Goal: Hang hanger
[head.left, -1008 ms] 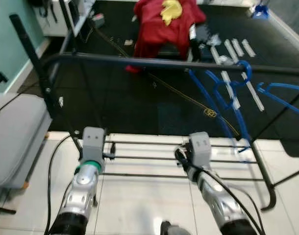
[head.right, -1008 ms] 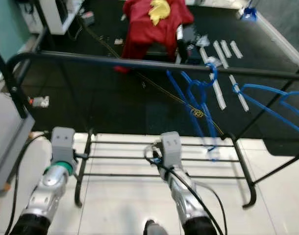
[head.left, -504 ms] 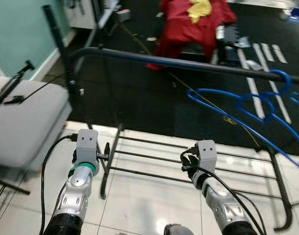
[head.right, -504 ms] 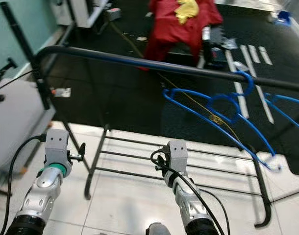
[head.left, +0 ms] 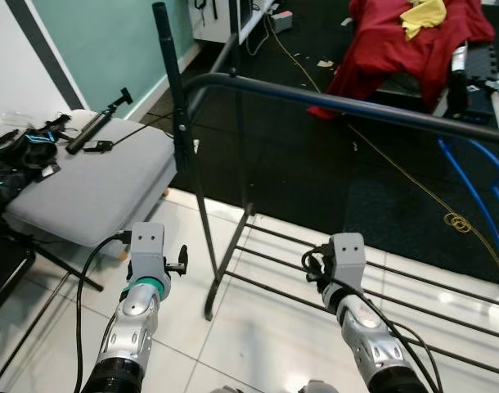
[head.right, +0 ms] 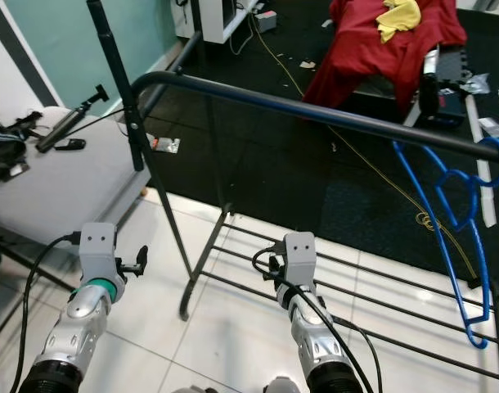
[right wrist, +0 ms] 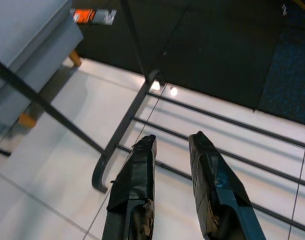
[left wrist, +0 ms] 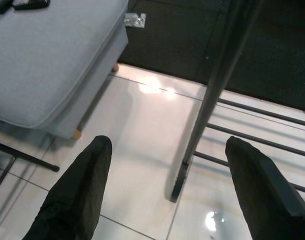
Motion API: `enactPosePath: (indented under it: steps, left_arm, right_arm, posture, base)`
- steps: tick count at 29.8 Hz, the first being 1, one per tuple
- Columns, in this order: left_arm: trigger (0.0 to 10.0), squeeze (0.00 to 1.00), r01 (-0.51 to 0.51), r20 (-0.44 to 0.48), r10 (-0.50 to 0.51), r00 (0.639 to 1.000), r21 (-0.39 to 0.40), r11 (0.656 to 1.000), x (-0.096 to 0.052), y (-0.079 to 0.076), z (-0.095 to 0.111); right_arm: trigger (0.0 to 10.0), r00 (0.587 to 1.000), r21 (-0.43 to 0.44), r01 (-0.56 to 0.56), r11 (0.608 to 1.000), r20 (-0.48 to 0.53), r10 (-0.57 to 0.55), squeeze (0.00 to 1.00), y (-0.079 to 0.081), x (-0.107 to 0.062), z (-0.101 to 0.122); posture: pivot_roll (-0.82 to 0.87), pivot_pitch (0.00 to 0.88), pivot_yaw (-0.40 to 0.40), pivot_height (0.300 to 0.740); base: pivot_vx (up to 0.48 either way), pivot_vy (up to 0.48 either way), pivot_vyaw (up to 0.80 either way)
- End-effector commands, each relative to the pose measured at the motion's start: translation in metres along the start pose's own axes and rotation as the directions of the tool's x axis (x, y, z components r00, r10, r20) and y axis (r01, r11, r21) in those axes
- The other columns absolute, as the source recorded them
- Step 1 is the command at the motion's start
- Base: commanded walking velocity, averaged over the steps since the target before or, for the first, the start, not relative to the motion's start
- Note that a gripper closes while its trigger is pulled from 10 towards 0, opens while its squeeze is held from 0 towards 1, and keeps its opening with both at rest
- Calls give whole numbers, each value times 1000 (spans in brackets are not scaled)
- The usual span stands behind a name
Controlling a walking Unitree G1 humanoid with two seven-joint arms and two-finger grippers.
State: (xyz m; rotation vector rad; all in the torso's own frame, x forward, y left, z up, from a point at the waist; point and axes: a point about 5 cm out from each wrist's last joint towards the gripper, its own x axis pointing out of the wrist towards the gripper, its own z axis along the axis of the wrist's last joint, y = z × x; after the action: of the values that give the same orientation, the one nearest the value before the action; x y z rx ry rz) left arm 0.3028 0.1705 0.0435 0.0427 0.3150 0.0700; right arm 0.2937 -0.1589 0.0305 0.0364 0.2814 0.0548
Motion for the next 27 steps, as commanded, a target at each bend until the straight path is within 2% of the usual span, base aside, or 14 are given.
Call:
enactPosePath:
  steps: [1, 5, 9, 11, 18, 27]
  left_arm:
    - [10000, 0, 7, 5, -7, 1000, 23, 1000, 1, 0, 0]
    - [10000, 0, 15, 19, -15, 1000, 23, 1000, 3, -2, 5]
    - [10000, 0, -17, 31, 14, 999, 82, 996, 5, 3, 4]
    - [10000, 0, -23, 42, 20, 999, 85, 996, 5, 4, 6]
    - [10000, 0, -18, 77, 12, 997, 70, 997, 8, 5, 16]
    - [10000, 0, -3, 127, -6, 992, 72, 997, 6, 4, 27]
  right_arm:
    - [10000, 1000, 7, 24, 1000, 7, -24, 0, -2, 0, 0]
    - [10000, 999, 14, 39, 999, 14, -39, 0, -6, 0, 0]
    - [10000, 999, -58, 26, 998, -27, -27, 0, -8, 1, -7]
    - [10000, 998, -84, 25, 996, -49, -30, 0, -10, 2, -9]
    - [10000, 998, -92, 29, 995, -60, -34, 0, -11, 7, -7]
    - [10000, 999, -73, 34, 997, -40, -37, 0, -10, 8, -4]
  posture:
    - [-56, 47, 105, 740]
    - [-56, 47, 105, 740]
    - [-45, 25, 62, 740]
    - [-40, 15, 53, 740]
    - [-16, 16, 25, 740]
    - [-15, 17, 43, 740]
  base:
    - [0, 0, 800]
    - [0, 0, 800]
    - [0, 0, 800]
    - [0, 0, 800]
    - [0, 0, 800]
    - [0, 0, 800]
